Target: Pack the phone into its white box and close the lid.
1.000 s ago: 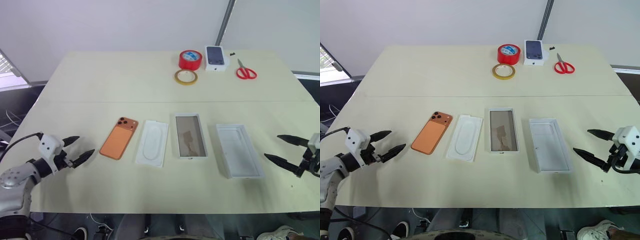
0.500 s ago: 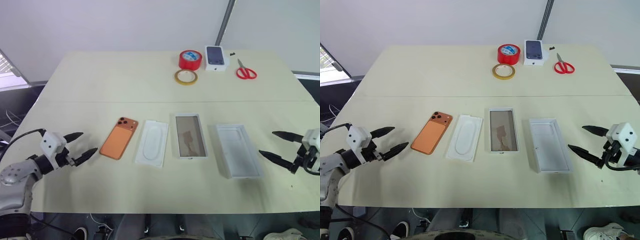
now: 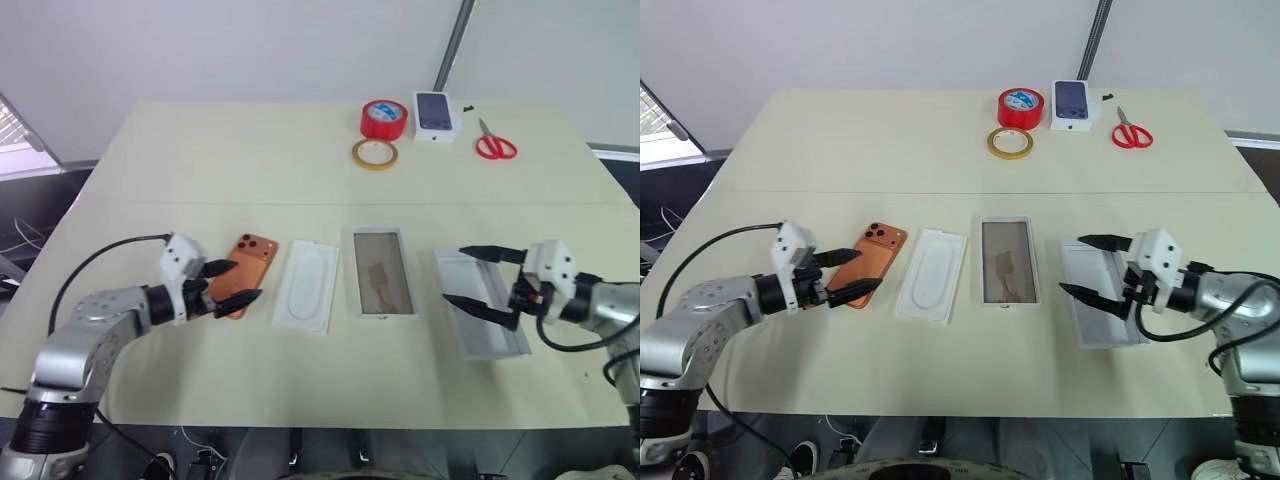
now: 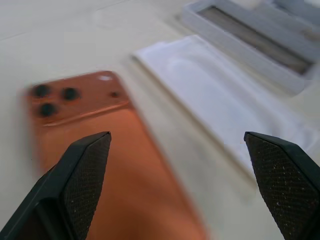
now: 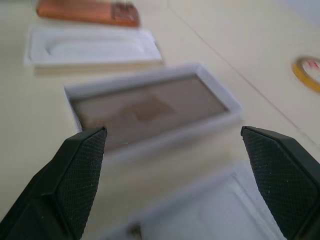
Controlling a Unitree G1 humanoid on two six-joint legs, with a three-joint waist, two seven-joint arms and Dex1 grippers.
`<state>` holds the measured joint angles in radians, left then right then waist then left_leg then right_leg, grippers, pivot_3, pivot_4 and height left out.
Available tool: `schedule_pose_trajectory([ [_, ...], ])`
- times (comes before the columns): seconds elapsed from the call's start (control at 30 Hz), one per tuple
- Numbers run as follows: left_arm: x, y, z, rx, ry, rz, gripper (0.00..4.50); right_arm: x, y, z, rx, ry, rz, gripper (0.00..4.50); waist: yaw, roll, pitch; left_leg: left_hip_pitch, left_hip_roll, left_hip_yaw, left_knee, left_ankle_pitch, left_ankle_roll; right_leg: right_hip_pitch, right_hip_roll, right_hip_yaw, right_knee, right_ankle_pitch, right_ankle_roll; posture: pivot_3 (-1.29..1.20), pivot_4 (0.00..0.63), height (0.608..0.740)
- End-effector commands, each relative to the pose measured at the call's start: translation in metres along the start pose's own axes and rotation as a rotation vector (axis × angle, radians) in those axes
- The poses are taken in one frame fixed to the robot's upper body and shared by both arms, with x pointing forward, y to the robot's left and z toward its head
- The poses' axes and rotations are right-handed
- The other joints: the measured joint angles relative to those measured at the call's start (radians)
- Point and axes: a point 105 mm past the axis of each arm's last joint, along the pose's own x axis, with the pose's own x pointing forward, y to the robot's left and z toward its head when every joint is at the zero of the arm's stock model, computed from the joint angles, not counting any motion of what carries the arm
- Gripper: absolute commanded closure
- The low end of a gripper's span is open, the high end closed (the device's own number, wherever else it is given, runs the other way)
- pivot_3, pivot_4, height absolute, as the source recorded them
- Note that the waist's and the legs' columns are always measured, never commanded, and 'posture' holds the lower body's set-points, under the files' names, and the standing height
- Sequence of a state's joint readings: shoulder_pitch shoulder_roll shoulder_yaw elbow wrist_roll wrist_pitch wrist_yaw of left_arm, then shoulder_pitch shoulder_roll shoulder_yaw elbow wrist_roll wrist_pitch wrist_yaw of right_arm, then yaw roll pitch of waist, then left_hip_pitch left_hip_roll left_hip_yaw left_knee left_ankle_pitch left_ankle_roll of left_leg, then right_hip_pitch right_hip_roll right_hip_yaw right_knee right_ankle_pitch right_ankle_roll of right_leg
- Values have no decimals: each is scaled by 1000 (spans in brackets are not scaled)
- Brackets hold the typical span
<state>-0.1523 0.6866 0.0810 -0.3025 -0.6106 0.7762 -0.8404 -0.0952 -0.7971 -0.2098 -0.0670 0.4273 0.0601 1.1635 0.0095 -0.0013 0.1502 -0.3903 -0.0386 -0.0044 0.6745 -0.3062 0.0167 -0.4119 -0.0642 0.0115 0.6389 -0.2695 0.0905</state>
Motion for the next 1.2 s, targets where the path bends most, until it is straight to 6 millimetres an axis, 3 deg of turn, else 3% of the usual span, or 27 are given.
schedule_pose_trajectory([
  [0.03, 11, -15, 0, -104, 62, -54, 27, 8, -3, 10, -34, -32, -6, 5, 0, 0, 0, 0, 0, 0, 0, 0, 0, 0, 0, 0, 0, 0, 0, 0, 150, 740],
  [0.1, 12, -13, -8, -135, 145, -27, 27, 9, -4, 9, -37, -31, -10, 5, 0, 0, 0, 0, 0, 0, 0, 0, 0, 0, 0, 0, 1, 0, 0, 0, 150, 740],
  [0.2, 18, -16, -1, -243, 118, -52, 27, 7, -4, 5, -37, -24, -18, 5, 1, -1, 0, 0, 0, 0, 1, 0, 0, 0, 0, 0, 2, 0, 0, 0, 150, 740],
  [0.67, 41, -19, -21, -494, 182, -29, 27, 10, -3, 2, -48, -25, -50, 5, 5, 0, 0, 1, -1, 0, 4, 0, -1, 0, 0, 0, 6, 0, 0, 0, 150, 740],
  [0.97, 52, -21, -42, -560, 255, 13, 4461, 19, -2, 8, -81, -40, -36, 0, 4, 0, 0, 1, -2, -1, 4, 0, -1, 1, 0, 0, 5, 0, 0, 0, 150, 740],
  [1.2, 53, -18, -29, -635, 189, 19, 4461, 32, 10, 9, -72, -59, 25, 0, 4, 0, 0, 1, -2, -1, 5, 0, -1, 1, 0, 0, 5, 0, 0, 0, 150, 740],
])
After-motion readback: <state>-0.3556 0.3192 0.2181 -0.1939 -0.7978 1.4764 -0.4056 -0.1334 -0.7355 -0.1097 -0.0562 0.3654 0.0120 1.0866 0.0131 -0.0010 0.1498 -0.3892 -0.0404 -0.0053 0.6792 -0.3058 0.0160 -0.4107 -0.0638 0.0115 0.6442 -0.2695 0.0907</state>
